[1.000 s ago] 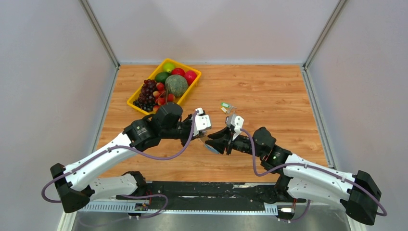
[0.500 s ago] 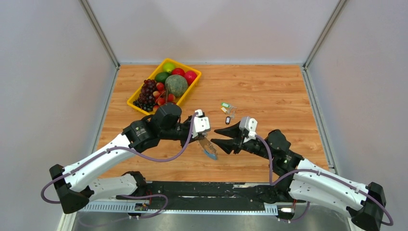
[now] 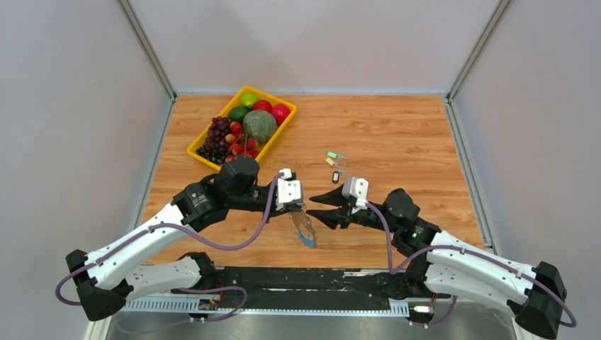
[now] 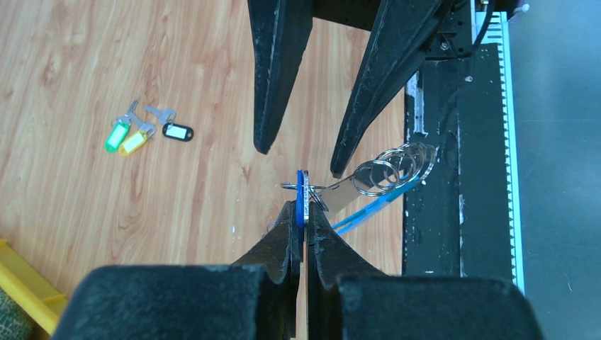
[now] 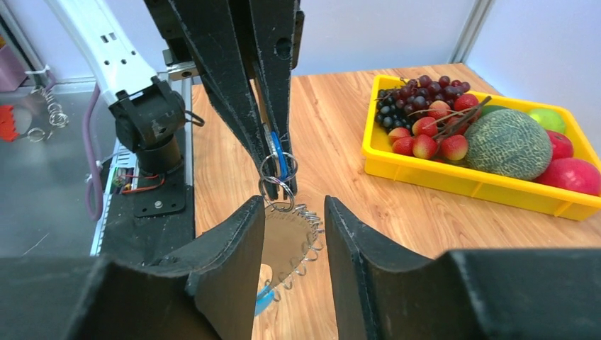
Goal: Remove the keys from the keyring
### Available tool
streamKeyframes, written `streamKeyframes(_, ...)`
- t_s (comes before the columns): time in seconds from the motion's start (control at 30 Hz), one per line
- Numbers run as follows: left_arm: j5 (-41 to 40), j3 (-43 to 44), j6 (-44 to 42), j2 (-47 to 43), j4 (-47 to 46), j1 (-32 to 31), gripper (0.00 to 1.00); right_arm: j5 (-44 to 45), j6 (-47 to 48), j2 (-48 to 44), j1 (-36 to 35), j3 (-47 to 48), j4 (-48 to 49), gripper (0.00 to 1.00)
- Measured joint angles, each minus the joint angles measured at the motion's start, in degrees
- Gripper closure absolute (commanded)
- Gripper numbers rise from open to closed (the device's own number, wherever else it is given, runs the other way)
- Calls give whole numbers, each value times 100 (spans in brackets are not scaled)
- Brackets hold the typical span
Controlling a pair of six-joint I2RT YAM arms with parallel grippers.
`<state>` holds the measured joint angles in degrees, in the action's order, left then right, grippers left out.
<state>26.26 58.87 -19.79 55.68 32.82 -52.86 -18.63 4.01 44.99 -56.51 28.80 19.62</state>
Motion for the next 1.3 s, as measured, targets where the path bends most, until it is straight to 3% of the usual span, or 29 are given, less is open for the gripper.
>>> streamKeyframes(0.1, 107, -24, -31, -22, -17, 0, 100, -240, 13, 81, 0, 0, 42, 60)
streamKeyframes(0.2, 190, -42, -50, -22, -42, 0, 100, -457, 13, 197, 0, 4, 85, 68)
streamKeyframes(0.43, 289, -85, -98, -22, -44, 0, 100, -822, 24, 415, 0, 138, 55, 100)
streamKeyframes(0.93, 81, -170, -162, -216, -205, -31, 100, -586, -72, -520, 0, -219, 15, 100)
streamKeyframes(1.3, 133, -225, -232, -212, -251, -31, 100, -538, -131, -566, 0, -273, 42, 100)
